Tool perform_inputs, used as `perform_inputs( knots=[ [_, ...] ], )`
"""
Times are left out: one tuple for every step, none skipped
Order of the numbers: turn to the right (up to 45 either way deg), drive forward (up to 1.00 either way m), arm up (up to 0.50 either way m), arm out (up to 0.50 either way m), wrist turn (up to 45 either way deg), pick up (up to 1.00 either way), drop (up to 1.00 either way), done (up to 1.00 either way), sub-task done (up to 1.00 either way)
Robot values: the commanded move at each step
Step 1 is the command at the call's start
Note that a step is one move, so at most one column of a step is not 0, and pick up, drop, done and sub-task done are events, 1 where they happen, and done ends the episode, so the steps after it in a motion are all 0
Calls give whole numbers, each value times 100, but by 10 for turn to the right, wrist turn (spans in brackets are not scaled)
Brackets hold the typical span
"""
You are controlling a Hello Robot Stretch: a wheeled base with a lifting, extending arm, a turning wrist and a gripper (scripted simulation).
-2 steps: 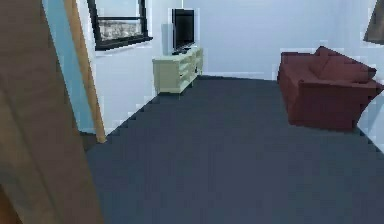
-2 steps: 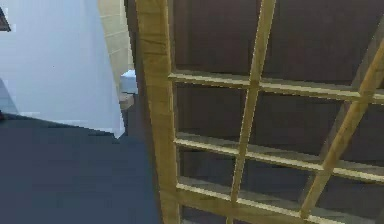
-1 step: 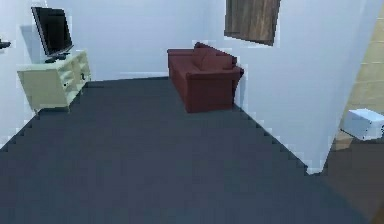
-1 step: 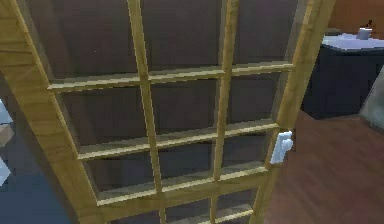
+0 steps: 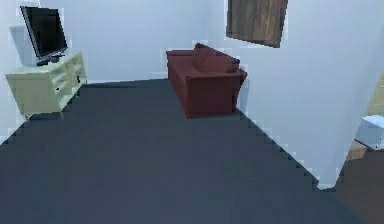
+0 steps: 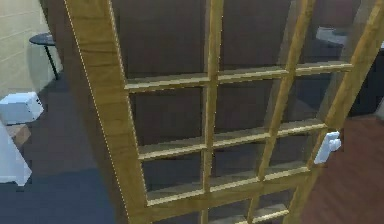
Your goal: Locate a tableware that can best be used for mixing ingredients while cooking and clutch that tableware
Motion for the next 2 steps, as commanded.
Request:
perform_inputs(
  knots=[
    [-150, 0, 0, 0, 0, 0, 0, 0, 0],
    [0, 45, 0, 0, 0, 0, 0, 0, 0]
  ],
)
